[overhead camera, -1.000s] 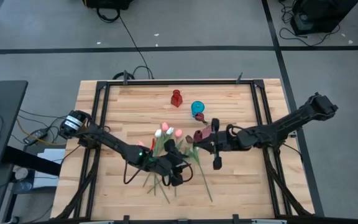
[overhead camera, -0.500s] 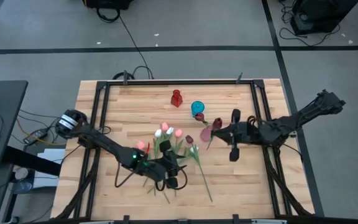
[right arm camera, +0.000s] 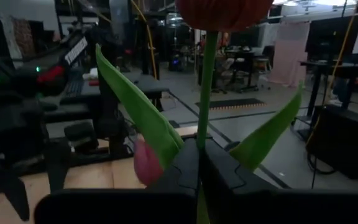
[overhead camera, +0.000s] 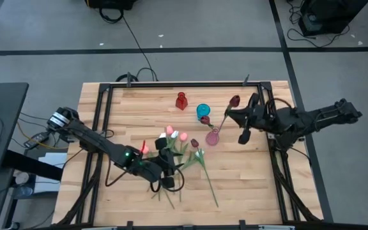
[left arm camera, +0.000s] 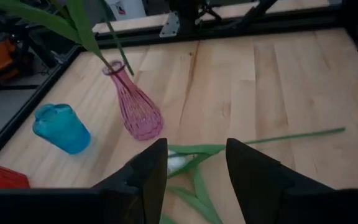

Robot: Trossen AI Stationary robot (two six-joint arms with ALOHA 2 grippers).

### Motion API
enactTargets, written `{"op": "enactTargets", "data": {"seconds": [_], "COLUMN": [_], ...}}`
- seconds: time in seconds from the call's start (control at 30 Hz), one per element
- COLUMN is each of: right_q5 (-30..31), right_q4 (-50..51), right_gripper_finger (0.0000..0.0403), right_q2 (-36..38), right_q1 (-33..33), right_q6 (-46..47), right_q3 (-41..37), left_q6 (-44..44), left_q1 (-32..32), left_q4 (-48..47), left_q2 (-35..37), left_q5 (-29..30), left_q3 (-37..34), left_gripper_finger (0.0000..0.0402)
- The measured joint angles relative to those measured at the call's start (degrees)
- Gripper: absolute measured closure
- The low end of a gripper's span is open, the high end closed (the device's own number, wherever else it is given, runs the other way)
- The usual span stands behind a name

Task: Sort flowers into vase by color
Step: Put the left red tulip into the pink vase

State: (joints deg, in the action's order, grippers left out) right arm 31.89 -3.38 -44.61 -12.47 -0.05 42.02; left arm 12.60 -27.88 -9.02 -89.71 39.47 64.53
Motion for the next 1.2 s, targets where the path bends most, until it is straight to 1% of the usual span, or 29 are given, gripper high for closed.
{"op": "enactTargets", "data": {"seconds": [0.1, 0.27, 0.33, 0.47, 0.63, 0.7, 0.87, 1.2], "right_q5": [-1.5, -4.9, -5.5, -7.8, -8.8, -9.4, -9.5, -9.8], "right_q4": [-1.0, -1.2, -1.3, 0.1, 6.8, 8.0, 8.4, 8.5], "right_gripper_finger": [0.0386, 0.0386, 0.0386, 0.0386, 0.0386, 0.0386, 0.0386, 0.0386], "right_q2": [0.9, 1.9, 2.2, 2.4, 2.6, 2.6, 2.4, -1.2], "right_q1": [2.1, 5.1, 5.9, 7.1, 7.7, 7.7, 7.7, 7.7], "right_q6": [0.0, 0.3, 0.2, 0.0, 0.3, 0.3, 1.2, 2.9], "right_q3": [0.0, 0.0, 0.0, 0.5, 5.4, 6.5, 6.9, 6.9], "left_q6": [-0.2, 1.5, 1.5, 1.8, 1.8, 1.8, 1.4, 1.4], "left_q1": [0.0, -0.3, -0.3, -0.3, -0.3, -0.3, -0.3, -0.3], "left_q4": [1.1, 7.4, 9.5, 10.5, 10.7, 11.0, 10.9, 10.9], "left_q2": [-0.2, -0.2, -0.2, -0.2, -0.2, -0.2, -0.2, -0.2], "left_q5": [-1.0, -5.1, -5.8, -5.9, -5.9, -5.9, -5.9, -5.6], "left_q3": [-1.6, -5.1, -6.0, -6.4, -6.4, -6.4, -6.4, -6.4], "left_gripper_finger": [0.0231, 0.0231, 0.0231, 0.0231, 0.0231, 0.0231, 0.0231, 0.0231]}}
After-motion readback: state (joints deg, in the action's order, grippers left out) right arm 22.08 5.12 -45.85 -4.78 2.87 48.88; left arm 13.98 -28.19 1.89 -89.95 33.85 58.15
